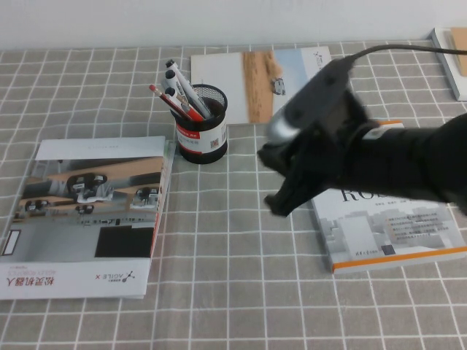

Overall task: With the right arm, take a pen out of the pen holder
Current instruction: 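Take a marker out of the pen holder and lay it on the table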

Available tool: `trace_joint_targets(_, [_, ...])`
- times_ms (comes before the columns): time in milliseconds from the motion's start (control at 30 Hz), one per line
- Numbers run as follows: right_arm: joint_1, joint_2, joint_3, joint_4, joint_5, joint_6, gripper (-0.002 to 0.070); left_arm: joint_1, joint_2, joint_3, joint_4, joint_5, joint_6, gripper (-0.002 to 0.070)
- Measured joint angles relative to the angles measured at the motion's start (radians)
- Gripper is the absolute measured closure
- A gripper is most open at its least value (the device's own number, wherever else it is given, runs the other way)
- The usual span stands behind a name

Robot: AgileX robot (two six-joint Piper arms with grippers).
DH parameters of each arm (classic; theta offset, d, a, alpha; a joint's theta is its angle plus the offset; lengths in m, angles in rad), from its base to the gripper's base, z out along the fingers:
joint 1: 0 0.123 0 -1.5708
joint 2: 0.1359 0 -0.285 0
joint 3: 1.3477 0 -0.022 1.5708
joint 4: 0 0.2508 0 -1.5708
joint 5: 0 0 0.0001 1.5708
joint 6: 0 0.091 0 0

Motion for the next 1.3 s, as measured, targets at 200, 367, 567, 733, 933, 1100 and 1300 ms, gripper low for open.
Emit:
trace_joint_targets(200, [0.069,0.067,-0.004,0.034,-0.118,-0.205,0.0688,0.0,0.0,0.0,0.0,0.0,0.0,0.068])
trace_joint_targets(367, [0.071,0.109,-0.004,0.018,-0.174,-0.232,0.0658,0.0,0.0,0.0,0.0,0.0,0.0,0.068])
trace_joint_targets(567, [0.071,0.122,-0.004,0.039,-0.18,-0.236,0.0619,0.0,0.0,0.0,0.0,0.0,0.0,0.068])
trace_joint_targets(733, [0.071,0.12,-0.004,0.086,-0.186,-0.236,0.0617,0.0,0.0,0.0,0.0,0.0,0.0,0.068])
trace_joint_targets(933, [0.071,0.106,-0.004,0.042,-0.183,-0.149,0.0617,0.0,0.0,0.0,0.0,0.0,0.0,0.068])
trace_joint_targets(1100, [0.063,0.066,-0.006,-0.382,-0.188,0.37,0.0617,0.0,0.0,0.0,0.0,0.0,0.0,0.068])
trace_joint_targets(1300, [0.053,0.038,0.017,-0.896,-0.367,0.867,0.0615,0.0,0.0,0.0,0.0,0.0,0.0,0.068])
